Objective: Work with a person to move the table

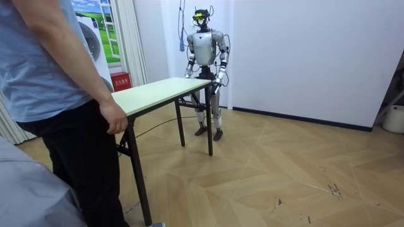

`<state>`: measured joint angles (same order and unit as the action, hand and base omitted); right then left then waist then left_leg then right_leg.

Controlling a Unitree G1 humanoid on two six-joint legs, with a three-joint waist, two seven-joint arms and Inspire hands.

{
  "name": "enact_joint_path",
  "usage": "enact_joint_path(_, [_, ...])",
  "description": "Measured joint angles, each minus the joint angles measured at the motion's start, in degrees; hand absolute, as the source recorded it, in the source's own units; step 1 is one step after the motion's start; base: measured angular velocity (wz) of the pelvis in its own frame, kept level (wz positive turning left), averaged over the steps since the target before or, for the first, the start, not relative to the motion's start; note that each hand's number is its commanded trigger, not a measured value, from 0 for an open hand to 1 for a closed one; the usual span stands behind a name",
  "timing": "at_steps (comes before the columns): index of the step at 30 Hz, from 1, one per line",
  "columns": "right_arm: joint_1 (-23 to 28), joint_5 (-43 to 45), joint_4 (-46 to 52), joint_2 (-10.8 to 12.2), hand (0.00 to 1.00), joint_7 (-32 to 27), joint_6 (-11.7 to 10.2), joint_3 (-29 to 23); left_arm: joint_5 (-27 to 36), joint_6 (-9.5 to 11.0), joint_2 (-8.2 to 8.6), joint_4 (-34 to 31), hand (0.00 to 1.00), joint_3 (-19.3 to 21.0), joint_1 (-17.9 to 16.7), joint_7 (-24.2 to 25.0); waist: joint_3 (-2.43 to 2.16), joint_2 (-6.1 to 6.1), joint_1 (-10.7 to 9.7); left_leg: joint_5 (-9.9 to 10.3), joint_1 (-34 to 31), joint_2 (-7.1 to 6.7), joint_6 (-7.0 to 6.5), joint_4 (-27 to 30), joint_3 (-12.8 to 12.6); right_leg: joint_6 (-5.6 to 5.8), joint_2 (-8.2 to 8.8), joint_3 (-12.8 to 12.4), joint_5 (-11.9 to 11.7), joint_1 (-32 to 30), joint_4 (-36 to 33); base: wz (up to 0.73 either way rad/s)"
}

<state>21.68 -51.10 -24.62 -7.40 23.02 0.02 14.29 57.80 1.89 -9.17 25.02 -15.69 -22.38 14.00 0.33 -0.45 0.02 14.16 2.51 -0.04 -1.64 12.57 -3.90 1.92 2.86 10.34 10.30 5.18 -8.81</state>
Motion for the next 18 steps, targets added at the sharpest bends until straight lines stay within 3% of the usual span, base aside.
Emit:
enact_joint_path(4, [0.2, -4.7, 2.2, -0.1, 0.00, 0.5, 0.0, 4.0, 5.7, 0.1, -1.47, -5.1, 0.00, -4.5, -0.7, 0.2, 0.11, 0.02, 0.1, 0.0, 0.1, 0.07, 0.00, -0.1, -0.6, 0.00, -0.05, -0.2, 0.0, 0.2, 0.0, -0.04])
enact_joint_path(9, [-1.1, -7.4, 4.6, -2.4, 0.00, 1.1, 0.1, 9.2, 7.9, -0.1, -2.53, -8.6, 0.00, -9.0, 0.0, 0.4, 0.25, 0.35, -0.6, 0.0, -0.2, 0.17, 0.00, -0.3, -0.6, 0.00, -0.10, -0.3, 0.0, -0.4, -1.0, 0.00])
enact_joint_path(18, [-3.0, -7.3, 6.3, -3.8, 0.00, 2.2, 0.0, 10.3, 7.8, -0.3, -3.37, -12.1, 0.00, -10.3, 1.9, 0.2, 0.27, 0.76, -1.6, 0.0, -1.0, 0.17, 0.03, 0.4, -0.7, 0.00, -0.10, -0.3, 0.0, -1.3, -1.2, 0.00])
